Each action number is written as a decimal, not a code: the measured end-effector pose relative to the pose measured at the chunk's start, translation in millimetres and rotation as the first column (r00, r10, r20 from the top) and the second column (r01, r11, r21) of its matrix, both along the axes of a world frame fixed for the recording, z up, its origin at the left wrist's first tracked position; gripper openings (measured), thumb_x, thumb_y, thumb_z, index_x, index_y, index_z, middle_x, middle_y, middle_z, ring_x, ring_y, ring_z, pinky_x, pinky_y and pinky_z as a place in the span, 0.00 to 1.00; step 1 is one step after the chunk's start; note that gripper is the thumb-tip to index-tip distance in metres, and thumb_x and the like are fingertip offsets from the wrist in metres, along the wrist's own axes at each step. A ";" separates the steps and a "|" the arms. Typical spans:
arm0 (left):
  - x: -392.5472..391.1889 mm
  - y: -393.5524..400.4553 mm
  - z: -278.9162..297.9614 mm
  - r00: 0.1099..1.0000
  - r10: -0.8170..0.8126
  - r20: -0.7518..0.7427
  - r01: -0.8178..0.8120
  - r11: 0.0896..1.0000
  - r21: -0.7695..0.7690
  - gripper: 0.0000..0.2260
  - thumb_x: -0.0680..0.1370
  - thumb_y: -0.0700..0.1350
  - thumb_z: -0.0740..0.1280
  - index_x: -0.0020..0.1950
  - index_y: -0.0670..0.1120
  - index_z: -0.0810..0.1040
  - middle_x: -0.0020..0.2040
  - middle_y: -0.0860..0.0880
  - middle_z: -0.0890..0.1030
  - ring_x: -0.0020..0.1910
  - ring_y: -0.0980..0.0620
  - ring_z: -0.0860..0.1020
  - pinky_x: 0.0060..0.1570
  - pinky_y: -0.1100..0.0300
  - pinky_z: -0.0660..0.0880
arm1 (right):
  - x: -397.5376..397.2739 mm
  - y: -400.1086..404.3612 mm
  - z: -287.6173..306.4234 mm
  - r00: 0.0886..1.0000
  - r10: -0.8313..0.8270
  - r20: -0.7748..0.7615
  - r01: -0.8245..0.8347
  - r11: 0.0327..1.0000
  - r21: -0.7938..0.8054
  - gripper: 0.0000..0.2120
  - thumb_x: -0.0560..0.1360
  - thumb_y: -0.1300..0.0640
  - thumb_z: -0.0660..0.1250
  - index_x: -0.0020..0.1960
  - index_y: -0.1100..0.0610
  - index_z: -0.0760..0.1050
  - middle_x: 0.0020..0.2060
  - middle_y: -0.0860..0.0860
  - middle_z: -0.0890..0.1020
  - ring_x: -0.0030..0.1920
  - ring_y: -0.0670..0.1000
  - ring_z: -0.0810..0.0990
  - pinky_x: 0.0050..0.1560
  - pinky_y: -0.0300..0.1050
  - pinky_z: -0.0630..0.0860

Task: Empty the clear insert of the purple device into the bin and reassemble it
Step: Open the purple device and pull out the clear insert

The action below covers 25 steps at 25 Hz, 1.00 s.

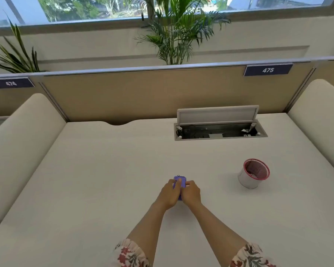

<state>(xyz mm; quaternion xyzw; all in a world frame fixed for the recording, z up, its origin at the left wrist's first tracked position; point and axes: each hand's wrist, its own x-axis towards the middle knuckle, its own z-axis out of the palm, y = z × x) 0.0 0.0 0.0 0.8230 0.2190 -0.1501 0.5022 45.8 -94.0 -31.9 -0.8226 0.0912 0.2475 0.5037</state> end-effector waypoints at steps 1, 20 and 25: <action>0.6 -1.3 -0.6 0.999 0.038 -0.013 -0.038 0.998 -0.040 0.25 0.82 0.60 0.50 0.69 0.45 0.70 0.63 0.45 0.78 0.59 0.47 0.78 0.54 0.58 0.73 | 1.1 0.4 -4.5 1.000 0.010 -0.011 -0.010 1.000 0.005 0.11 0.71 0.53 0.66 0.47 0.60 0.80 0.41 0.54 0.85 0.41 0.54 0.85 0.46 0.56 0.83; 6.0 -8.5 11.5 0.865 0.501 -0.013 -0.460 0.784 -0.417 0.09 0.82 0.44 0.63 0.55 0.41 0.80 0.49 0.43 0.82 0.45 0.45 0.80 0.38 0.55 0.80 | -9.9 -41.7 44.0 0.995 -0.079 0.060 0.056 0.947 0.315 0.09 0.74 0.52 0.72 0.51 0.56 0.80 0.45 0.50 0.86 0.48 0.50 0.84 0.50 0.42 0.77; -2.0 -19.4 16.0 0.916 0.402 0.009 -0.358 0.825 -0.438 0.09 0.83 0.45 0.61 0.56 0.46 0.80 0.51 0.45 0.81 0.46 0.47 0.79 0.43 0.54 0.81 | 15.5 -46.5 48.1 0.981 -0.186 -0.049 0.192 0.942 0.277 0.11 0.79 0.55 0.62 0.52 0.57 0.81 0.53 0.52 0.84 0.54 0.53 0.83 0.59 0.49 0.78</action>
